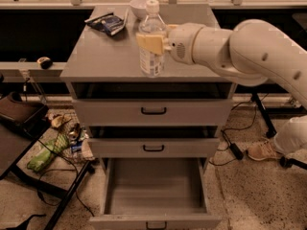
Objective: Pick blue plastic bottle from bottom drawer and place on counter
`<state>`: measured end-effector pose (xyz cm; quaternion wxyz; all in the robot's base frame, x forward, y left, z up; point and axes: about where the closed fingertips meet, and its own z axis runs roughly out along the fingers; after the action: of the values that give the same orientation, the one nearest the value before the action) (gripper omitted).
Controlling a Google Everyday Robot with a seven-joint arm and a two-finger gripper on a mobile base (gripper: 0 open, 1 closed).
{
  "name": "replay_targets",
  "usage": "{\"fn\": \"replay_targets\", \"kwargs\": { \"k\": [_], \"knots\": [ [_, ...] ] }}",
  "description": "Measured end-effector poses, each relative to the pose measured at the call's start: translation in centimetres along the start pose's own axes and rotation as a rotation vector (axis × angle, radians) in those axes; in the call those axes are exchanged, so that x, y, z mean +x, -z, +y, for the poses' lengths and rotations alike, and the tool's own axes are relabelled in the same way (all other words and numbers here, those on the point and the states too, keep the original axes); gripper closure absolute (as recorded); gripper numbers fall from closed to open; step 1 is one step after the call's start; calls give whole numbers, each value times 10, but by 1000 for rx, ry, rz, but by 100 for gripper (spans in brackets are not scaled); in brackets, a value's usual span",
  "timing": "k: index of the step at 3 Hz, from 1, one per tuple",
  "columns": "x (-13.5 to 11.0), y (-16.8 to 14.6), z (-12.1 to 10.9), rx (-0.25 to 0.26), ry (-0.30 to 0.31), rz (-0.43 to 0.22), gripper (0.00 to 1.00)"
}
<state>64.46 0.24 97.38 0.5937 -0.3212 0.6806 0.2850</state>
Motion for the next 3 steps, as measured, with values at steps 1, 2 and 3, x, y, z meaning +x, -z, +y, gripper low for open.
{"fn": "replay_targets", "kwargs": {
  "k": [1,2,3],
  "knots": [
    [-8,-55,-19,2,-45,-16,100],
    [-2,-104,-32,-5,-84,-10,100],
    [11,-139,-42,-23,-114,2,100]
  ]
}}
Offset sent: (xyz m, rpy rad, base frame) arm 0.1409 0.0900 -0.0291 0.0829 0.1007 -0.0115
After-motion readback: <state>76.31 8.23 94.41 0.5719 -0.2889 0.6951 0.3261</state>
